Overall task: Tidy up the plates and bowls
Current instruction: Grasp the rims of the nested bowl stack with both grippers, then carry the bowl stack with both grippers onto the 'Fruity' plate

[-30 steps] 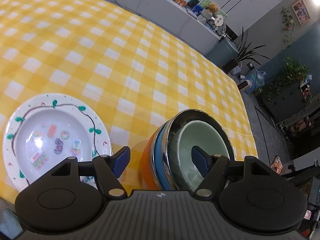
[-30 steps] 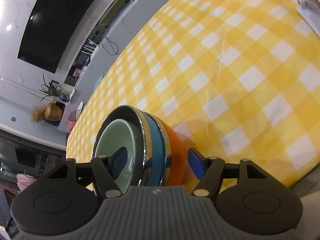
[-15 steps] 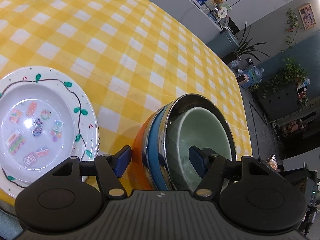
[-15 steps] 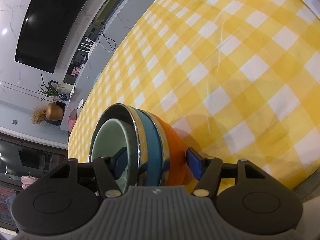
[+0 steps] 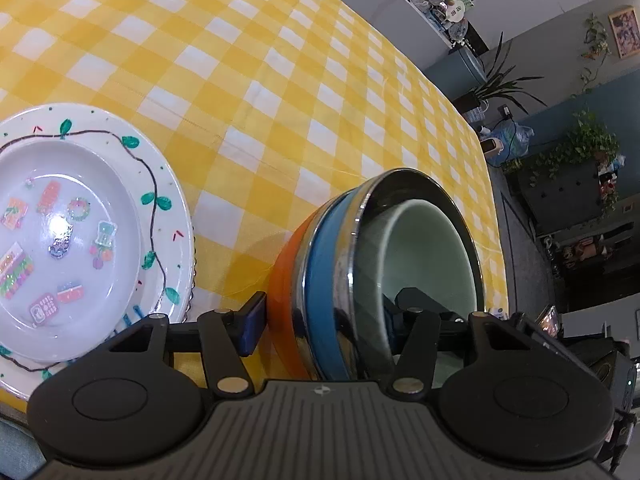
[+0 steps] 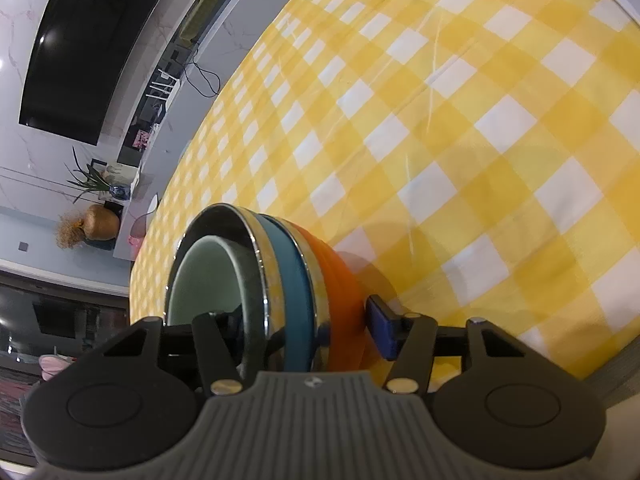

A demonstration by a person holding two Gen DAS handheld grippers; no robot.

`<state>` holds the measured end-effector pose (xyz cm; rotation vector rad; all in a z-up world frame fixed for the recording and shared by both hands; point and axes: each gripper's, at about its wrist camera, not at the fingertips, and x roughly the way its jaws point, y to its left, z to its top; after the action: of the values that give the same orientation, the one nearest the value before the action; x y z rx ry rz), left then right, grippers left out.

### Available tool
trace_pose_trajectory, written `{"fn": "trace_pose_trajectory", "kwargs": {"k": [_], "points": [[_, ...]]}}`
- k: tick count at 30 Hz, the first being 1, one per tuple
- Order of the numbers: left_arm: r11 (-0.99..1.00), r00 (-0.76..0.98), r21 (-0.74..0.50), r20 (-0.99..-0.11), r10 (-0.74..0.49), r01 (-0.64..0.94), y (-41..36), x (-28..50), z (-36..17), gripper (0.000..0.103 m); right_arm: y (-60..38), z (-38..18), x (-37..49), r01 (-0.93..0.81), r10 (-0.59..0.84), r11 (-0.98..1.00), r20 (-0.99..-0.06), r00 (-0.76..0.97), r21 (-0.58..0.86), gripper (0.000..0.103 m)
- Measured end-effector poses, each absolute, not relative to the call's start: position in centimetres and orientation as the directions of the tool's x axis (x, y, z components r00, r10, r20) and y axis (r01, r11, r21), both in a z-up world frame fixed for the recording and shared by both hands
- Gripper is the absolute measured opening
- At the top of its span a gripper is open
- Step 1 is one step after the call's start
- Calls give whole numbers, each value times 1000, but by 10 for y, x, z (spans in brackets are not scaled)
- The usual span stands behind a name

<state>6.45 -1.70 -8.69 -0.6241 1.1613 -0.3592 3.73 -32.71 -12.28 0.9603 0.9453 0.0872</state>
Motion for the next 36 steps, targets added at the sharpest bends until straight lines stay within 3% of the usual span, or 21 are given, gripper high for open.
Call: {"fn": "trace_pose_trajectory", "kwargs": {"k": [15, 36], "points": [[776, 372, -630, -727, -577, -29, -14, 63, -81, 64, -324, -116, 34, 309, 422, 640, -658, 623, 703, 43], [785, 456, -617, -714, -532, -49, 44, 33, -31, 63, -270, -69, 23, 186, 471, 687, -626, 622, 702, 41]]}}
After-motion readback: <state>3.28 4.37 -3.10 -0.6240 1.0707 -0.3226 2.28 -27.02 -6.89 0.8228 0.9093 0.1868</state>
